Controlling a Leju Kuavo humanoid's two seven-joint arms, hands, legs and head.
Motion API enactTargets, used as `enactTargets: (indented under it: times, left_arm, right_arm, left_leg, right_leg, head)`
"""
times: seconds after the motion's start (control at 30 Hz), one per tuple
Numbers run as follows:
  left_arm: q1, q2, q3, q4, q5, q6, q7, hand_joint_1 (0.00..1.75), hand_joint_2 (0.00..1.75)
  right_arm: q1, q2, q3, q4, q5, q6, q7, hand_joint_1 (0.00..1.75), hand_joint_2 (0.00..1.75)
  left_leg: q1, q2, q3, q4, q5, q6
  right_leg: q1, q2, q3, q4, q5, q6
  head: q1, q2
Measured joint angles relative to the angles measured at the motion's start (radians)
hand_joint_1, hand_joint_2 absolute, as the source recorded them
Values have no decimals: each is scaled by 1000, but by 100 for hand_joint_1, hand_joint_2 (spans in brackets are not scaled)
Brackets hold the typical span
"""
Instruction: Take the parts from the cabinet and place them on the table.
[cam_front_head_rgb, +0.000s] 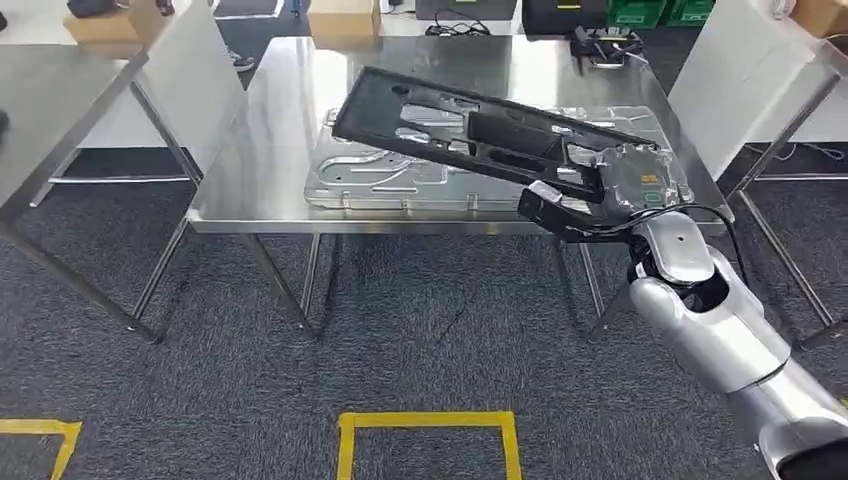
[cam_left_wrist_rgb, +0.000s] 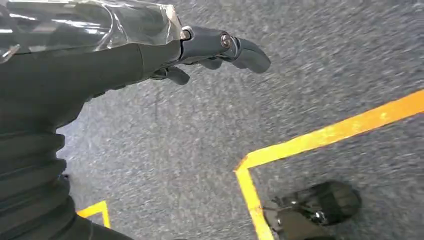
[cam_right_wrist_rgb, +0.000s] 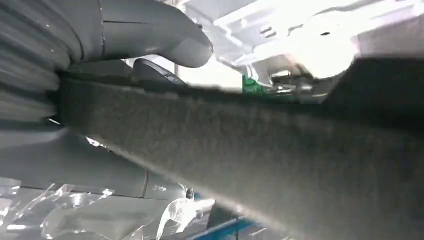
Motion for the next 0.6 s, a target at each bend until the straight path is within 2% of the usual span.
enactTargets:
  times: [0.03,0.1,0.13,0.17,0.2,0.27,0.3,0.33,0.37,0.4,0.47,0.5,0.53,0.57,0.6]
  left_arm:
    - [-2,0,0,0,0,0,1,0,175]
    - [0,0,0,0,0,0,3,0,175]
    - [0,0,0,0,-1,1,3,0,175]
    - [0,1,0,0,-1,1,2,0,175]
    - [-3,2,0,0,-1,1,2,0,175]
    - [-3,1,0,0,-1,1,2,0,175]
    - [-1,1,0,0,-1,0,2,0,175]
    - [2,0,0,0,1,0,2,0,175]
    - [4,0,0,0,1,1,2,0,175]
    - [4,0,0,0,1,1,2,0,175]
    - [4,0,0,0,1,1,2,0,175]
    - [1,0,0,0,1,1,2,0,175]
    - [-2,0,0,0,1,0,2,0,175]
    - [-2,0,-1,0,2,0,2,0,175]
    - [0,0,-1,0,2,0,2,0,175]
  right_arm:
    - [0,0,0,0,-1,-1,0,175,175]
    - [4,0,0,0,-1,-3,1,175,175]
    - [1,0,-1,1,-1,-4,1,175,175]
    - [4,0,-2,1,1,-5,1,175,175]
    - [1,0,-2,1,0,-5,1,175,175]
    - [4,-1,-2,1,-2,-5,1,175,175]
    - [8,-1,-2,1,-2,-5,1,175,175]
    - [11,-1,-2,1,-2,-5,1,175,175]
    - [12,-1,-2,1,-3,-5,2,175,175]
    - [12,-2,-2,1,-3,-6,1,175,175]
    - [13,-2,-2,1,-2,-9,-7,175,175]
    - [14,-2,-1,1,-1,-17,-11,175,175]
    - [13,-1,-1,0,-1,-19,-15,175,175]
    - [15,1,-1,0,-1,-20,-16,175,175]
    - [16,0,-1,0,0,-20,-16,175,175]
  left_leg:
    - [-7,-2,0,-8,-6,-3]
    - [-11,-1,11,-22,-11,8]
    - [-1,-4,30,-34,-9,8]
    - [-1,-3,42,-42,-7,8]
    - [3,-3,48,-42,-11,14]
    - [3,-3,62,-42,-23,16]
    - [4,-3,68,-42,-30,14]
    - [4,-3,77,-42,-38,10]
    - [5,-3,86,-41,-45,7]
    - [7,-3,98,-41,-55,2]
    - [9,-3,122,-41,-75,-10]
    - [5,-1,127,-39,-83,-18]
    - [4,0,121,-38,-88,-25]
    - [4,3,123,-39,-93,-31]
    - [4,3,128,-30,-91,-35]
  right_leg:
    - [-12,1,0,-4,-1,5]
    - [-11,1,2,6,11,16]
    - [-13,-2,5,9,5,18]
    - [-16,-12,-1,31,-9,21]
    - [-15,-14,-30,84,-36,25]
    - [-19,-14,-117,231,-89,39]
    - [-22,-15,-160,291,-102,46]
    - [-24,-17,-182,304,-92,51]
    - [-26,-20,-178,270,-59,54]
    - [-27,-23,-152,191,-3,55]
    - [-30,-34,-78,5,111,57]
    - [-21,-37,-69,-18,75,49]
    - [-19,-35,-70,-16,72,30]
    - [-17,-32,-70,-14,80,19]
    - [-16,-31,-68,-14,71,9]
  head:
    - [0,0]
    - [-1,0]
    - [0,0]
    - [0,0]
    - [0,0]
    - [0,0]
    - [0,0]
    - [0,0]
    - [0,0]
    - [0,0]
    - [0,0]
    - [0,0]
    - [0,0]
    - [0,0]
    - [0,0]
